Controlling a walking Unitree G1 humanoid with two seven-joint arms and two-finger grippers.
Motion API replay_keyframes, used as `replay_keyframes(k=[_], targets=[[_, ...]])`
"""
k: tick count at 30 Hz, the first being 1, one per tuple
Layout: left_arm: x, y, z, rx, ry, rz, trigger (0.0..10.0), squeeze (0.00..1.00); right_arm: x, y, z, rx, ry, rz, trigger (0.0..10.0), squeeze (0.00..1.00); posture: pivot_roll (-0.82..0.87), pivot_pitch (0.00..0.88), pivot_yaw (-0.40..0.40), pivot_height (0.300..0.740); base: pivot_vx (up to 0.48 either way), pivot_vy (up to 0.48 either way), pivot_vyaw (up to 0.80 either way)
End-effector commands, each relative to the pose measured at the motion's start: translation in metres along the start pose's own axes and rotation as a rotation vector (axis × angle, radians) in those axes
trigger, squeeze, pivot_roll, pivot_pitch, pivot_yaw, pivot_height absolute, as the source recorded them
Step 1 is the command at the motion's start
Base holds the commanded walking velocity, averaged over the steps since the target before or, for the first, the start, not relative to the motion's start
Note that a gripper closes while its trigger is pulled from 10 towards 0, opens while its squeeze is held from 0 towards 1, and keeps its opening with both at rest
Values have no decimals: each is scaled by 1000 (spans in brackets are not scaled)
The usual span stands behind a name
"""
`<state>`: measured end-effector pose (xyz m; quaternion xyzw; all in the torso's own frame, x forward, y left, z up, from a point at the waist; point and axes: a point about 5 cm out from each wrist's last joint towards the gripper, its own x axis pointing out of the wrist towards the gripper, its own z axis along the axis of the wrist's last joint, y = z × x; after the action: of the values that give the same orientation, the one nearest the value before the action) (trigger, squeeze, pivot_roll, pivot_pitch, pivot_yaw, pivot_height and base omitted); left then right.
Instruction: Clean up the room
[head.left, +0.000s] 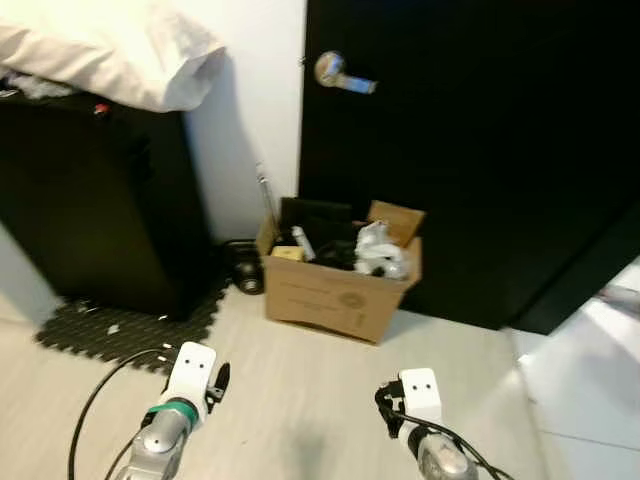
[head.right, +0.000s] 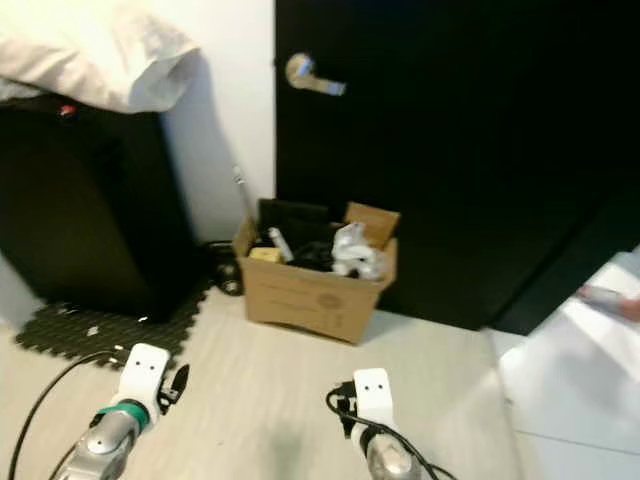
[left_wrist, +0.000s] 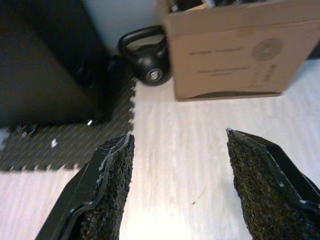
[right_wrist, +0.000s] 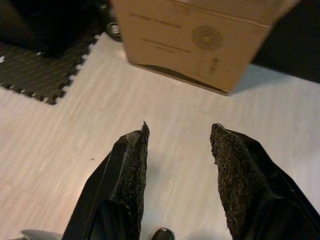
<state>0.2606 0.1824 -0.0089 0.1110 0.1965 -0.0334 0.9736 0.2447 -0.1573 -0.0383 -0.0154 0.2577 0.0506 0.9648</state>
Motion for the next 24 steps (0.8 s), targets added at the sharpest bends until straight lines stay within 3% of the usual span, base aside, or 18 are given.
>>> replay_keyframes(k=[1, 14, 24], targets=[[-3, -2, -9, 7, 42, -9, 10000, 0, -1, -1, -3, 3, 10, -4, 10000, 0, 111, 0, 16, 740, 0, 0, 800], [-3, -1, -11, 17, 54, -8, 10000, 0, -1, -5, -2, -4, 9, -3, 10000, 0, 113, 0, 11, 740, 0, 0, 800], [-2, -1, -11, 21, 61, -2, 10000, 0, -1, 2, -2, -6, 5, 38, 10000, 0, 111, 0, 14, 740, 0, 0, 800]])
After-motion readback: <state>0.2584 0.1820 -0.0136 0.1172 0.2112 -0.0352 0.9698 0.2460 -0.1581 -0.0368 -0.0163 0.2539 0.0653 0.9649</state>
